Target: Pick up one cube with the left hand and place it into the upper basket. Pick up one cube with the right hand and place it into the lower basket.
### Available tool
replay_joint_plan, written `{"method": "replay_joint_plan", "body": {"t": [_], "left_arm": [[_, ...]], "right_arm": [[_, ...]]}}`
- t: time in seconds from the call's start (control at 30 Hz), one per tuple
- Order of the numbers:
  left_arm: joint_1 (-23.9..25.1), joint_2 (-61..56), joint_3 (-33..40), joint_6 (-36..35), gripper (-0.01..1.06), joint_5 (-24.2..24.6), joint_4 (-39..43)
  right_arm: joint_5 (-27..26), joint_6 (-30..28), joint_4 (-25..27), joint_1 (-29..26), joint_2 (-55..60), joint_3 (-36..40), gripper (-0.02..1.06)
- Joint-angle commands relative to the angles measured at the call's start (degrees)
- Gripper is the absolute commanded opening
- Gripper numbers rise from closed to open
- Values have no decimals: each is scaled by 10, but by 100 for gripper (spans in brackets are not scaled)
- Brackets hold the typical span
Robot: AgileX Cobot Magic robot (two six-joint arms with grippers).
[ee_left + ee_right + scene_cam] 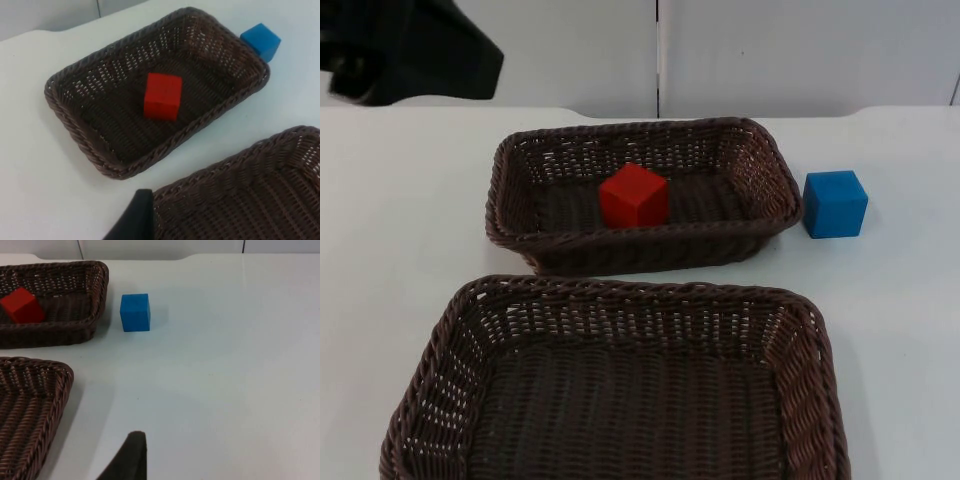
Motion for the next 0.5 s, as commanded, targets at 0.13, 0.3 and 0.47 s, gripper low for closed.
{"method": "replay_joint_plan", "body": {"t": [0.13, 0.3, 0.47], "left_arm": [[1, -27, 4, -3, 105, 8, -10], [1, -28, 4, -3, 105, 9, -10], [1, -28, 4, -3, 105, 9, -10]], "right_arm": [[0, -2, -1, -1, -2, 1, 105], [0, 5, -6, -1, -2, 1, 105], [0, 5, -6, -1, -2, 1, 105]]}}
